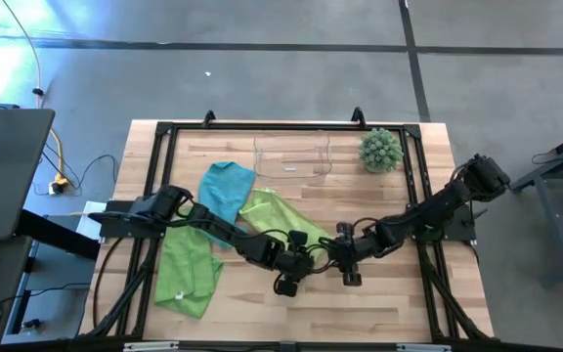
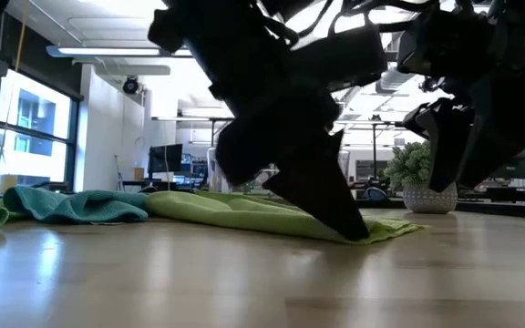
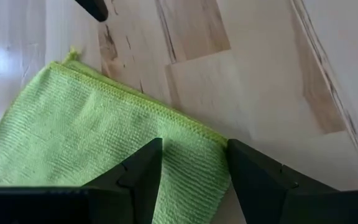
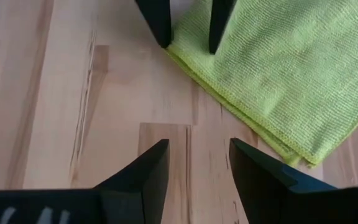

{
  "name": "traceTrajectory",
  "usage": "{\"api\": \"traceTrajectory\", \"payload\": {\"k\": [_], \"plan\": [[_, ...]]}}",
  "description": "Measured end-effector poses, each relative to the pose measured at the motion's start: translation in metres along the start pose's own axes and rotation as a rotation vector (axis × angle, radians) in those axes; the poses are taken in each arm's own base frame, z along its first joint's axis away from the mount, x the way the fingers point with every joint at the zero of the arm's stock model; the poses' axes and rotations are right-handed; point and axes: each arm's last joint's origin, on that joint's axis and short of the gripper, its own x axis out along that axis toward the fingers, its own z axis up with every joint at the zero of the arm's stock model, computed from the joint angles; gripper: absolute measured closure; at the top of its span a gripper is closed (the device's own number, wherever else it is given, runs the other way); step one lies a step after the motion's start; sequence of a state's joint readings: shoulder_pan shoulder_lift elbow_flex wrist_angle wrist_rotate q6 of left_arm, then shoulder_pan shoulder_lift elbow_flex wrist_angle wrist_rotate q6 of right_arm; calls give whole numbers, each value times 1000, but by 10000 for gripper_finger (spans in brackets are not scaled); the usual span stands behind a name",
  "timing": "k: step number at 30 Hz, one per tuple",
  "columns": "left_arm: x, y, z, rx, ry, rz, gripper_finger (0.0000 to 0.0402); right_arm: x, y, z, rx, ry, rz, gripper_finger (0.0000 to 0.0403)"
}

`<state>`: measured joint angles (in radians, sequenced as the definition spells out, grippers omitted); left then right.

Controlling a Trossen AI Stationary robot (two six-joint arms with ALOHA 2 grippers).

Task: Roll microfiber towels into tight, uniform cylinder then place into a basket
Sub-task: Roll the light green microfiber cloth

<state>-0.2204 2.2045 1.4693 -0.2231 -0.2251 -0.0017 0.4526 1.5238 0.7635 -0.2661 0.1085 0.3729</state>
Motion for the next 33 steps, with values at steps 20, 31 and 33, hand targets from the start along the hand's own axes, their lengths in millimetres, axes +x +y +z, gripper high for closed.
{"api": "traceTrajectory", "payload": {"k": [20,31,33], "plan": [[-8,-6,-2,-103,37,-18,387,15,-1,2,-225,-61,-167,242],[-14,-6,-1,-137,48,-14,397,44,-3,-5,-384,1,-224,242],[-14,-6,-1,-136,47,-15,397,48,-5,-6,-382,15,-227,242]]}}
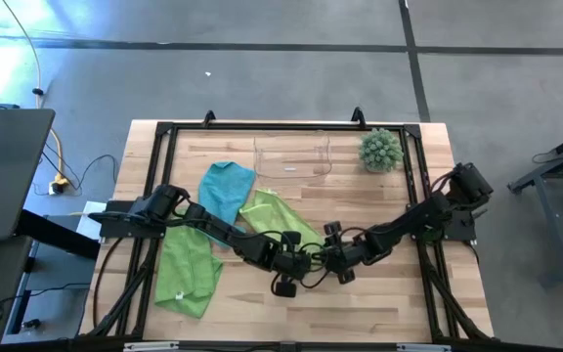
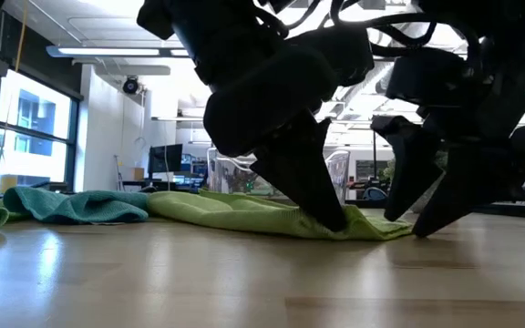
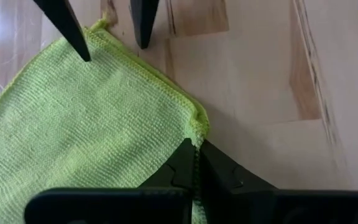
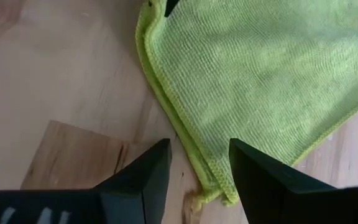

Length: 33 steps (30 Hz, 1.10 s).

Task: Roll microfiber towels into tight, uniform cylinder then place into a basket
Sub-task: Roll the light green microfiber cloth

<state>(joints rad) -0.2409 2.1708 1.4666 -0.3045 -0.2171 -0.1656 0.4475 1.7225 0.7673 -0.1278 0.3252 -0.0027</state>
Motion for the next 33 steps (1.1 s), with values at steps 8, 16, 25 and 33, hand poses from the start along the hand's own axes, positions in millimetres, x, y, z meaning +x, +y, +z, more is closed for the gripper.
{"api": "traceTrajectory", "payload": {"k": [8,16,25,33], "plan": [[-1,-2,0,-11,-2,-4,398,9,-3,-2,21,20,-3,269],[-11,-12,3,-6,-27,-16,398,12,-5,-2,107,23,55,392],[-73,0,28,-40,-157,38,398,-22,-16,19,175,-50,90,400],[-147,17,45,29,-297,137,398,-99,-45,58,143,-148,-1,402]]}}
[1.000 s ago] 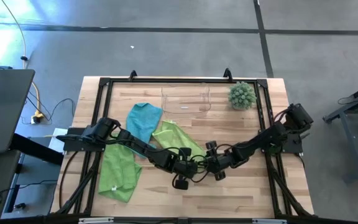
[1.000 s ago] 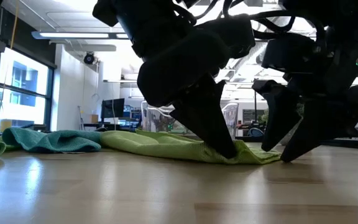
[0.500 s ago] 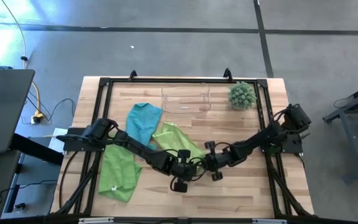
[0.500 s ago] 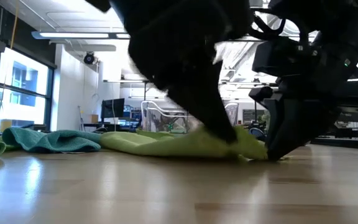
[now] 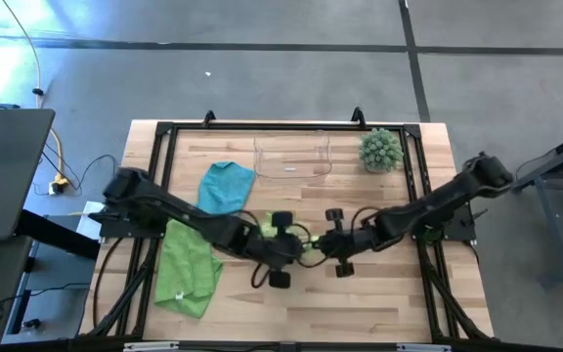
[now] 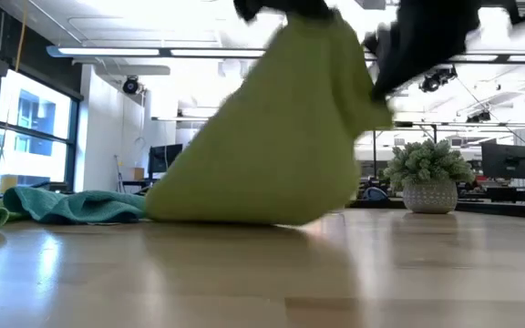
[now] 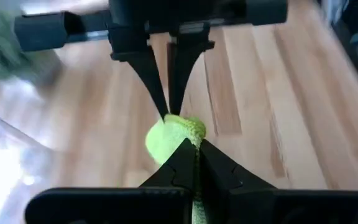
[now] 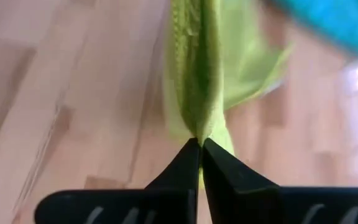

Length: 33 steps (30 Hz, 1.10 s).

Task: Roll microfiber towels into tight, uniform cylinder then place into a basket
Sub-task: Roll the light green microfiber cloth

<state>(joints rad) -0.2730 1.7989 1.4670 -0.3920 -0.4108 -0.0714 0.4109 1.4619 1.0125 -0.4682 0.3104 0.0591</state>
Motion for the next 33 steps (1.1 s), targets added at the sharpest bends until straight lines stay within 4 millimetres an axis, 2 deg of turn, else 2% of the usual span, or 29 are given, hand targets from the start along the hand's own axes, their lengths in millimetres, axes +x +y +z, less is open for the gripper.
{"api": "traceTrajectory", "payload": {"k": [9,13,18,21,25,29,33], "plan": [[-81,44,38,41,-258,156,398,-96,-35,60,-61,-112,-160,402],[-104,61,49,53,-355,199,398,-132,-52,83,-66,-167,-202,402],[-123,76,60,59,-465,254,398,-164,-71,103,-38,-218,-266,403],[-126,80,58,60,-452,257,398,-166,-75,107,1,-215,-253,403],[-118,75,52,51,-398,183,398,-147,-67,101,12,-149,-185,403],[-95,59,36,4,-241,74,398,-117,-52,84,58,-65,-105,403],[-56,34,17,9,-63,41,398,-79,-31,58,51,25,-65,403]]}}
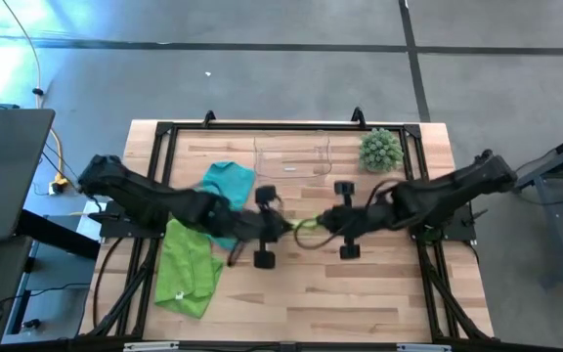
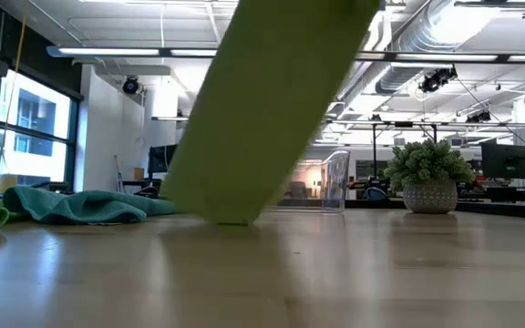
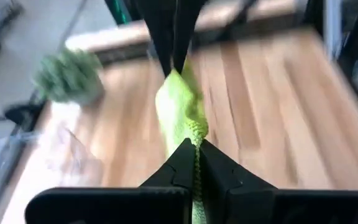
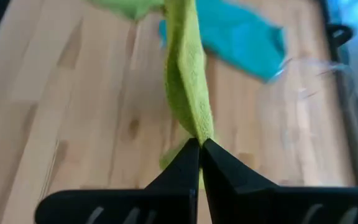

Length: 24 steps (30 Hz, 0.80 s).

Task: Roll microfiber towels into tight, uniform cylinder then place into a basket
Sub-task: Roll the light green microfiber cloth

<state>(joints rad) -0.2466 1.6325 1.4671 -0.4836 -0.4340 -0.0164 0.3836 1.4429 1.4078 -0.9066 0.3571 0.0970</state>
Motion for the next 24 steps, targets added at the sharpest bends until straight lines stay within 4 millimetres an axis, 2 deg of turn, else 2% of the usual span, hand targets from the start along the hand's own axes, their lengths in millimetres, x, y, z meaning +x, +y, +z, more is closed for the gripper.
{"api": "traceTrajectory", "payload": {"k": [4,8,15,24], "plan": [[28,-19,-12,107,54,46,398,24,12,-17,-15,20,11,403],[37,-16,-9,155,56,75,398,30,12,-24,-15,50,8,403],[46,13,-4,224,55,222,398,19,-6,-16,-76,71,-69,403],[55,58,10,342,-21,353,398,-6,-54,-3,-132,162,-229,403]]}}
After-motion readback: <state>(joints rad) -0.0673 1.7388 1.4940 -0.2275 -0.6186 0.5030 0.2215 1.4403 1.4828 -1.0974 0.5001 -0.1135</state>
